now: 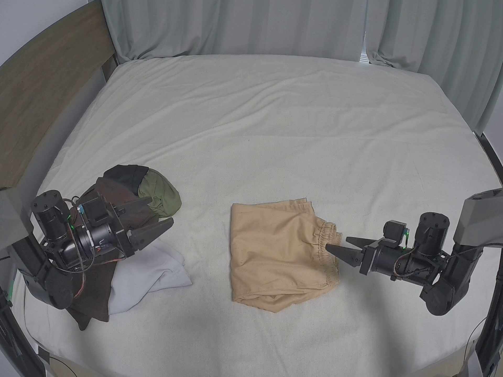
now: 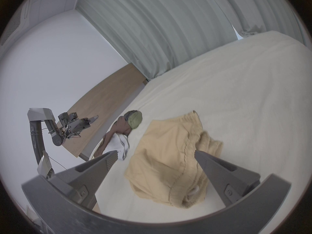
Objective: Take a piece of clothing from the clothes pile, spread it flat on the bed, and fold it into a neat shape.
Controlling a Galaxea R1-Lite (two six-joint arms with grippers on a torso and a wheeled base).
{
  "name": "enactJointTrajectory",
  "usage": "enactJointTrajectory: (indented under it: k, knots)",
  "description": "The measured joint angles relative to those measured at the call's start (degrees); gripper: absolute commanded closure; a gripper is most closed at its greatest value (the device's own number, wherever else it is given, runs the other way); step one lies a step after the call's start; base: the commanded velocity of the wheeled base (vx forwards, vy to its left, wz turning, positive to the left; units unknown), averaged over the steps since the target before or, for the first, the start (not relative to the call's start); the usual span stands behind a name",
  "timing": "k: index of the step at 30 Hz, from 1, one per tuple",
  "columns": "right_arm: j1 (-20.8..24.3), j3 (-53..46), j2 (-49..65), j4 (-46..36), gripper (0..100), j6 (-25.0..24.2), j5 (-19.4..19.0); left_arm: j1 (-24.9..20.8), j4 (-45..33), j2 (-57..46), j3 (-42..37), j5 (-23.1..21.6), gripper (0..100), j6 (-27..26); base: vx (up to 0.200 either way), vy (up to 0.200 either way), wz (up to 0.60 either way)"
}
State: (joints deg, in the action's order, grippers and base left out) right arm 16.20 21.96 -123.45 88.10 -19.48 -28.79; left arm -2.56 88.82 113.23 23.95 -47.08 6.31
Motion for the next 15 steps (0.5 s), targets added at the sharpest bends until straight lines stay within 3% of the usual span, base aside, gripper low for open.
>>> enactJointTrajectory:
  k: [15]
  knots:
    - [-0.9, -0.5, -11.8, 0.1, 0, -0.7, 1.7, -0.8, 0.1, -0.1, -2.7, 0.0, 0, -3.0, 0.000, 0.000, 0.00]
